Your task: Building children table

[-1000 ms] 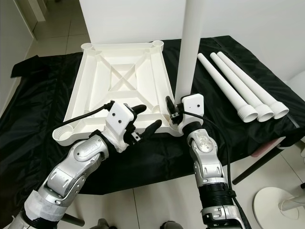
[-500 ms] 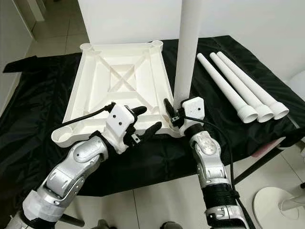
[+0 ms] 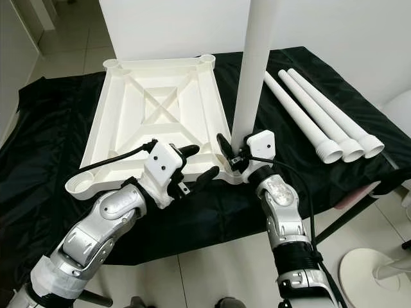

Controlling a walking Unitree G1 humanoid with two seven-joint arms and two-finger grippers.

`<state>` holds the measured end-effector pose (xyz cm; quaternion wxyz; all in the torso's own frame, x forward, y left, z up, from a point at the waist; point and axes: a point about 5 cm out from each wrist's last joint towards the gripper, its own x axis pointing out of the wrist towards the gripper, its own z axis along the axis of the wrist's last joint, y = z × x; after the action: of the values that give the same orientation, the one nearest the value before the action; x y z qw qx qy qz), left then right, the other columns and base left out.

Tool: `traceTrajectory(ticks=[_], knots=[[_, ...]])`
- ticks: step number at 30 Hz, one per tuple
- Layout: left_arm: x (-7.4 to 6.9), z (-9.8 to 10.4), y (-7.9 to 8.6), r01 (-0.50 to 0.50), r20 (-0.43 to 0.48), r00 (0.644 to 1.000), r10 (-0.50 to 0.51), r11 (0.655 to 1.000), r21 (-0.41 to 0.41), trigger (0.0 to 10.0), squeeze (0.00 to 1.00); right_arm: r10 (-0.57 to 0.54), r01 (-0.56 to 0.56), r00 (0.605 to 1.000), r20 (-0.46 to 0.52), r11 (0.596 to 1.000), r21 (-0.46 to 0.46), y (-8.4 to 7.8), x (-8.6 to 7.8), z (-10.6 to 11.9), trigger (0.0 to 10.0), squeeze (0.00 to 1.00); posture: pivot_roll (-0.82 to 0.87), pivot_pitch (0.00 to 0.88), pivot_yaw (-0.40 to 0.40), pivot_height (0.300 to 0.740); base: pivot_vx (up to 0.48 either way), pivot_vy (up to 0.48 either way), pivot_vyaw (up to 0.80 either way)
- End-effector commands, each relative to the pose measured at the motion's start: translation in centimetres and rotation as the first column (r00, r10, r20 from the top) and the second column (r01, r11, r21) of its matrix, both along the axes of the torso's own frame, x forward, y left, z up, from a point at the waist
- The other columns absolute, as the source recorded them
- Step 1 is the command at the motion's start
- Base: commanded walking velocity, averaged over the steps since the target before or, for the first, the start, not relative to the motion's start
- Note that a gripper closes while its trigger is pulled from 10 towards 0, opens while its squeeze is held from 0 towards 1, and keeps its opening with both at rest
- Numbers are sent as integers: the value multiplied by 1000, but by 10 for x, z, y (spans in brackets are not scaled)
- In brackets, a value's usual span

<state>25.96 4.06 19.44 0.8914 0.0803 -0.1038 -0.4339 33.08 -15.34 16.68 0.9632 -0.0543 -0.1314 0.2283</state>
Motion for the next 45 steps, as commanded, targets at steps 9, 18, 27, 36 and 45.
traceTrajectory(ticks=[9, 18, 27, 36, 45], knots=[[-6, -1, -4, 117, -8, 993, -117, 992, 40, 10000, 0, -37, 51, 971, -237, 997, 51, -1, 5, -33, 10000, 0, -62, 102, 65, 740, 0, 0, 0], [-6, 0, -4, 122, -7, 993, -122, 992, 41, 10000, 0, -49, 105, 946, -320, 982, 160, -2, 10, -38, 10000, 0, -60, 97, 66, 740, 0, 0, 0], [-7, 0, -6, 128, -2, 992, -128, 991, 44, 10000, 0, -30, 93, 937, -347, 982, 166, 0, 13, -37, 10000, 0, -62, 86, 63, 740, 0, 0, 0], [-7, -1, -7, 131, -3, 991, -131, 990, 43, 10000, 0, -31, 74, 948, -318, 989, 124, 3, 14, -35, 10000, 0, -59, 77, 56, 740, 0, 0, 0], [-8, -2, -5, 120, -9, 993, -119, 992, 45, 10000, 0, -165, 211, 959, -229, 958, 192, 29, 2, -28, 10000, 0, -54, 71, 43, 740, 0, 0, 0]])
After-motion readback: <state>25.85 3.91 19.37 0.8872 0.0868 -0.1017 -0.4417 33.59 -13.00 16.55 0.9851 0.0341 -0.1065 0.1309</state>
